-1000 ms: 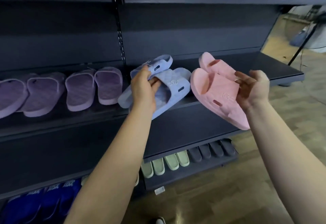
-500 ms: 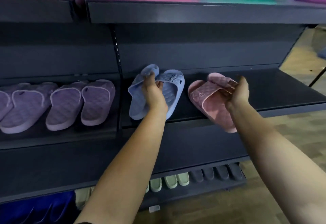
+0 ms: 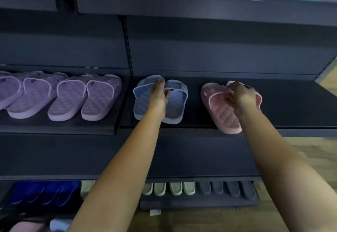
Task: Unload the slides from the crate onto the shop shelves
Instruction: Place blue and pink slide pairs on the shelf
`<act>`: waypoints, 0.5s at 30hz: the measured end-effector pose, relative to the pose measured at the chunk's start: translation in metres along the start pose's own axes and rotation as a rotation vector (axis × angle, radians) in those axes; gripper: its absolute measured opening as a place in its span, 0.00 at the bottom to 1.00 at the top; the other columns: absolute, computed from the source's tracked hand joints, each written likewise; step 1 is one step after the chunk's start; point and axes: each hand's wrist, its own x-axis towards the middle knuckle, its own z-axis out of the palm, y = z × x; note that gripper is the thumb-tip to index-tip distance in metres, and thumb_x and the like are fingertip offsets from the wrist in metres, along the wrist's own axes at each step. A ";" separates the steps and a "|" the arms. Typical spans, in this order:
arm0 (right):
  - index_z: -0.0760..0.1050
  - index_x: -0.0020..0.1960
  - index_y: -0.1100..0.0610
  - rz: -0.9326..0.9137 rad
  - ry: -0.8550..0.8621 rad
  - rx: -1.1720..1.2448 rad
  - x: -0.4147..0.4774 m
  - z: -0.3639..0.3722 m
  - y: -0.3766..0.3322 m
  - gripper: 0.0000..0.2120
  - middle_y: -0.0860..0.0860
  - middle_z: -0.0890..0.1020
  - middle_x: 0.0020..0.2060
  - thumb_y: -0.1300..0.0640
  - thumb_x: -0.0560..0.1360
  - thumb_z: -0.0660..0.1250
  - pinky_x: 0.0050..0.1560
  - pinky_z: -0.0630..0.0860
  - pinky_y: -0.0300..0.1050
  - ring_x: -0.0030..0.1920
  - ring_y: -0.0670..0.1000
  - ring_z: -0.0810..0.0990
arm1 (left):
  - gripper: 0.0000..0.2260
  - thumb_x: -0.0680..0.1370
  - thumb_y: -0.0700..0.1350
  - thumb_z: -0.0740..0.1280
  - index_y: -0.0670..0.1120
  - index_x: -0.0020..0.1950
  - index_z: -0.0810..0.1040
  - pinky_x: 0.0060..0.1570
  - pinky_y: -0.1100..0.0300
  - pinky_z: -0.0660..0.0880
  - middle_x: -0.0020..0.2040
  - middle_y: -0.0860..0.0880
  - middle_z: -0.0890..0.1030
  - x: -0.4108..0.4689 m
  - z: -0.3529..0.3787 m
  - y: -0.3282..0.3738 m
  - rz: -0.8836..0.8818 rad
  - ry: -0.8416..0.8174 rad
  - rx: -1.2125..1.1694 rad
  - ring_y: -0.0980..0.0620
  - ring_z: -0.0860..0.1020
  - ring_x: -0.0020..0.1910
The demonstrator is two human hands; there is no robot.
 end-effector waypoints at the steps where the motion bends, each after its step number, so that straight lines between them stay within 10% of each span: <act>1: 0.74 0.52 0.59 -0.020 -0.007 -0.059 -0.005 0.003 0.001 0.07 0.56 0.77 0.49 0.58 0.76 0.65 0.50 0.79 0.49 0.46 0.55 0.78 | 0.15 0.81 0.45 0.62 0.41 0.65 0.71 0.65 0.57 0.72 0.60 0.47 0.72 -0.002 -0.007 0.003 0.012 -0.037 0.024 0.49 0.73 0.63; 10: 0.82 0.50 0.54 -0.475 -0.332 -0.576 -0.061 0.060 0.043 0.07 0.48 0.84 0.42 0.60 0.73 0.68 0.44 0.74 0.28 0.40 0.41 0.80 | 0.09 0.74 0.39 0.69 0.44 0.54 0.82 0.51 0.63 0.73 0.51 0.47 0.82 -0.008 -0.105 0.011 0.788 -0.003 1.006 0.49 0.80 0.51; 15: 0.79 0.59 0.51 -0.462 -0.487 -0.886 -0.078 0.085 0.079 0.21 0.55 0.78 0.59 0.47 0.68 0.75 0.59 0.72 0.41 0.60 0.53 0.76 | 0.23 0.71 0.54 0.74 0.44 0.61 0.80 0.64 0.58 0.69 0.66 0.47 0.74 -0.001 -0.130 0.005 0.674 -0.094 1.279 0.49 0.74 0.65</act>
